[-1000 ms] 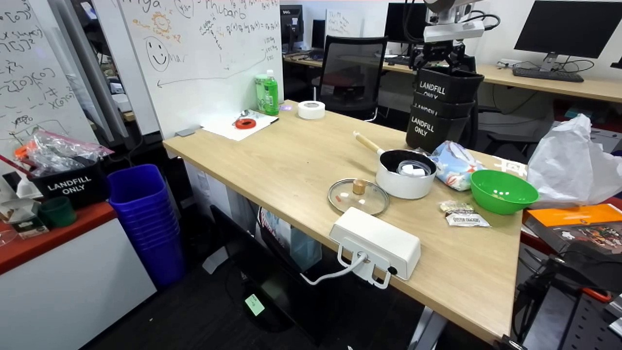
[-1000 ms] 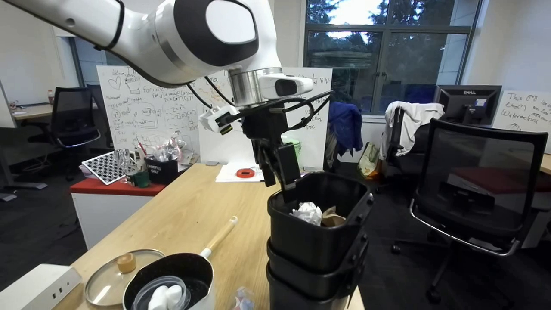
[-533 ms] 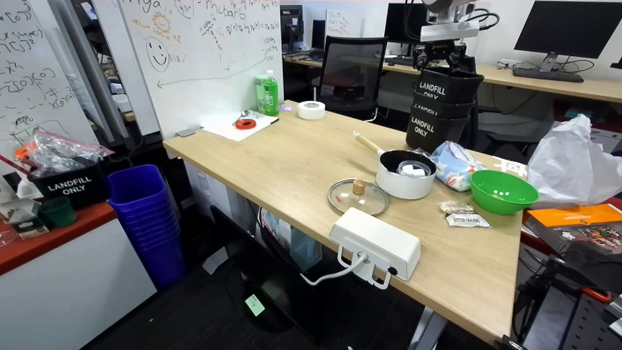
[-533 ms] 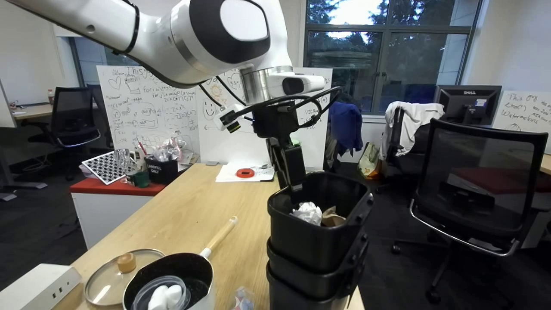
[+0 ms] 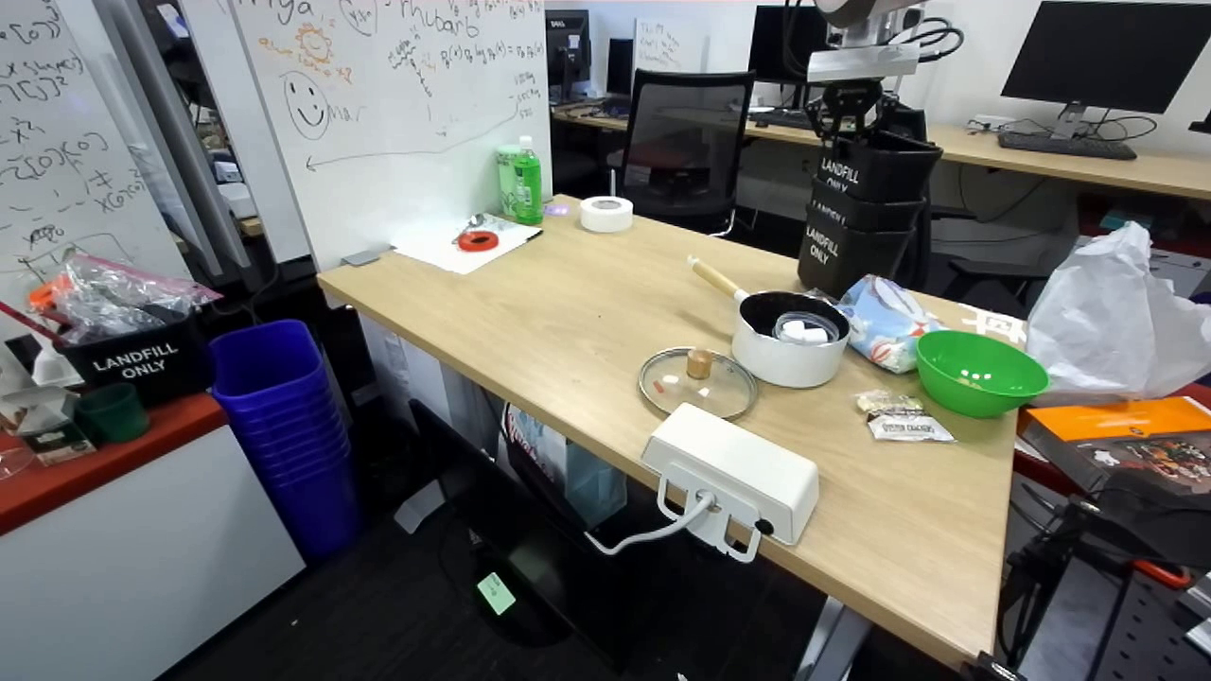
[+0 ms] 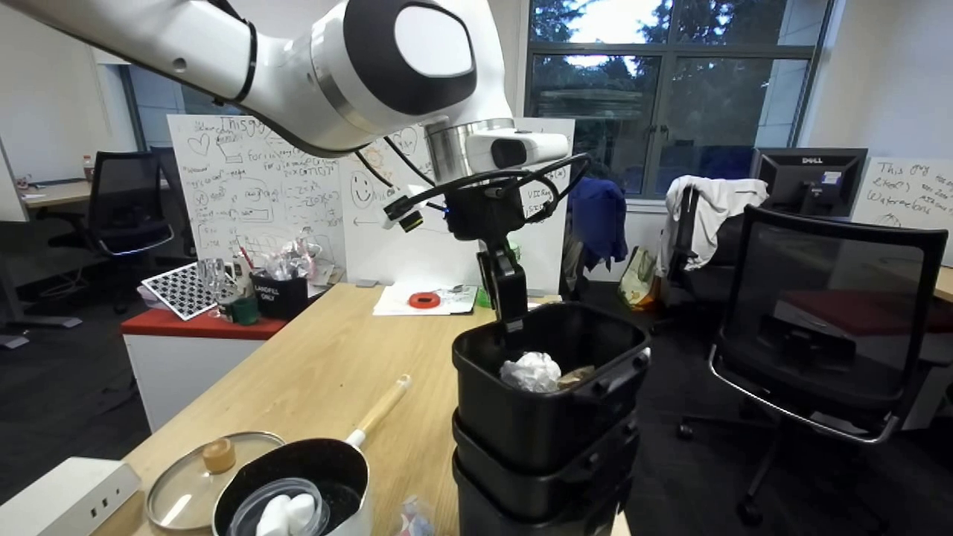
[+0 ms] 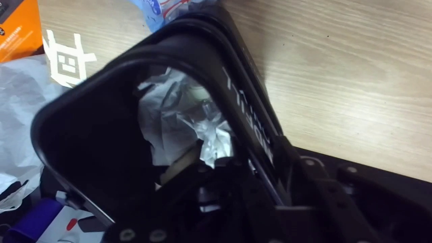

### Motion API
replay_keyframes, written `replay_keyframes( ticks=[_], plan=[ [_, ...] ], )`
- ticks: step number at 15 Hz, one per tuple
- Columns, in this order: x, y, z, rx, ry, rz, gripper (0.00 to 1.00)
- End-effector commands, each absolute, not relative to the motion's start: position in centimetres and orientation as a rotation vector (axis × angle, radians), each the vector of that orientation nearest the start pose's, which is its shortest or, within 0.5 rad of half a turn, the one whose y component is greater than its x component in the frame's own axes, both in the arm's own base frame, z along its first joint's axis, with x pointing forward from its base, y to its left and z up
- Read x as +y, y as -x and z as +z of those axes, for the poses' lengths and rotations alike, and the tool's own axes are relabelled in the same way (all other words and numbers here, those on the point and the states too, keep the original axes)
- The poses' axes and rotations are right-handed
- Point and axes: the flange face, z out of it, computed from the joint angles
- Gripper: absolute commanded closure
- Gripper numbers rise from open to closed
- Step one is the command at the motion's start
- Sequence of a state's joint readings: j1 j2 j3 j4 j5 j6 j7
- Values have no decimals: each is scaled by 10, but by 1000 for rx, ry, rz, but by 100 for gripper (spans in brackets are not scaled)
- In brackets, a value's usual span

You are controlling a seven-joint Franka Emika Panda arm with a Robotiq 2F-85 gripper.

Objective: Pick up the top black bin from the stack and put it on the table.

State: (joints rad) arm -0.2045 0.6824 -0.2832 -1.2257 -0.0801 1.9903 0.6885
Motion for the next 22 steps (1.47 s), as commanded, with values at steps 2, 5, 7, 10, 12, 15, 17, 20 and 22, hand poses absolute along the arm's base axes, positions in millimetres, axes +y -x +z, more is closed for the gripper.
replay_keyframes(
  ticks=[2,5,7,10,12,15,17,20,22],
  plan=[
    [-318,-687,395,1833,2833,-236,100],
    [-323,-686,398,1876,2803,-244,98],
    [-324,-686,399,1891,2789,-251,98],
    [-324,-688,404,1909,2762,-273,98],
    [-323,-687,409,1911,2770,-280,98],
    [-322,-686,420,1904,2782,-308,98],
    [-322,-686,428,1910,2781,-337,98],
    [-324,-687,445,1941,2781,-406,98],
    [-324,-686,456,1976,2778,-453,98]
  ],
)
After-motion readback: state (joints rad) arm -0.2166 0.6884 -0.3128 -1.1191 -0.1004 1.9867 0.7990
